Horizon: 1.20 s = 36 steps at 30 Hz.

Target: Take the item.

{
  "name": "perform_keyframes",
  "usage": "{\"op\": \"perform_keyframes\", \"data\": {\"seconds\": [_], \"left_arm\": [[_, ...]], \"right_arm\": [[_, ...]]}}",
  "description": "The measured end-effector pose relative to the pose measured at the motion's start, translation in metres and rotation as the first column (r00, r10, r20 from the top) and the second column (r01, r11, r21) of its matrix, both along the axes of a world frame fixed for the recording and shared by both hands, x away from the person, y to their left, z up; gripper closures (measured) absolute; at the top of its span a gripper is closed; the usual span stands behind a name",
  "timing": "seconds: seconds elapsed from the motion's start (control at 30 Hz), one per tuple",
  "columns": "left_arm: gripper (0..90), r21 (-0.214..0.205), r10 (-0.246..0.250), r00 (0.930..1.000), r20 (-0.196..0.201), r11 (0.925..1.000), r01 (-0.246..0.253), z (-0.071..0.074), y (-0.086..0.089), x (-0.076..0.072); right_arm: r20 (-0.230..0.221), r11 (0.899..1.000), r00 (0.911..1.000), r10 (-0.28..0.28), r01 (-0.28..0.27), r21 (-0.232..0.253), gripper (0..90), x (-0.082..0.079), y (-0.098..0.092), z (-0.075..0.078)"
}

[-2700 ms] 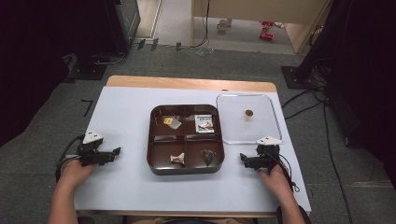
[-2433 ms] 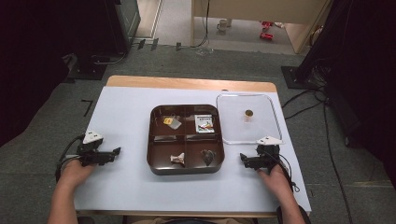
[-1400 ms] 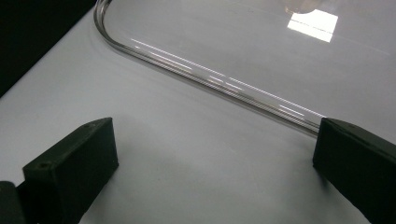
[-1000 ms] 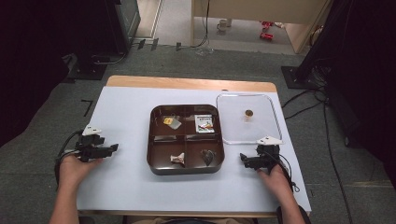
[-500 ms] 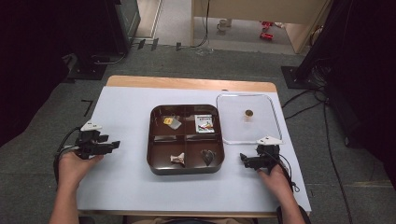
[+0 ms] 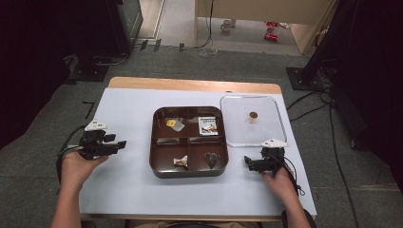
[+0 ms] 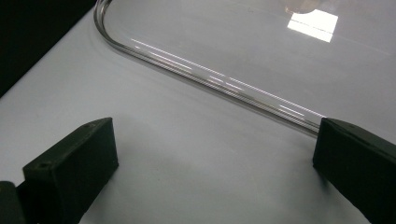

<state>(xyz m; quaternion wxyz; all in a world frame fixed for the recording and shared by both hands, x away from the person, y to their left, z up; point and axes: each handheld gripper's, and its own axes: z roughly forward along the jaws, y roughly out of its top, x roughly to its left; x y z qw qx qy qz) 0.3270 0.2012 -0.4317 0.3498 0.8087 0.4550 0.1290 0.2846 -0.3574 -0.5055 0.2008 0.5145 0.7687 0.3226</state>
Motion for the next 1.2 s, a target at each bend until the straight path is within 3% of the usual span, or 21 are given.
{"op": "perform_keyframes", "data": {"seconds": [0.37, 0.6, 0.7, 1.1, 1.2], "left_arm": [[40.8, -0.042, -0.049, 0.9987, 0.014, 0.9979, 0.050, 0.013, -0.023, 0.001], [39.0, -0.095, -0.119, 0.9927, 0.020, 0.9882, 0.120, 0.025, -0.040, -0.002], [39.3, -0.091, -0.135, 0.9903, 0.030, 0.9863, 0.138, 0.028, -0.046, -0.004], [39.6, -0.078, -0.226, 0.9727, 0.051, 0.9701, 0.230, 0.036, -0.079, -0.011], [39.9, -0.052, -0.269, 0.9602, 0.075, 0.9606, 0.273, 0.039, -0.090, -0.015]], "right_arm": [[0.000, 1.000, 1.0000, 0.000, 0.000, 0.000, 0.0, 0.000, 0.000, 0.000], [0.000, 1.000, 1.0000, 0.000, 0.000, 0.000, 0.0, 0.000, 0.000, 0.000], [0.000, 1.000, 1.0000, 0.000, 0.000, -0.001, 0.0, 0.000, 0.000, 0.000], [0.001, 1.000, 1.0000, 0.000, 0.000, 0.000, 0.0, 0.000, 0.000, 0.000], [-0.001, 1.000, 1.0000, -0.002, 0.002, 0.001, 0.0, 0.000, 0.000, 0.000]]}}
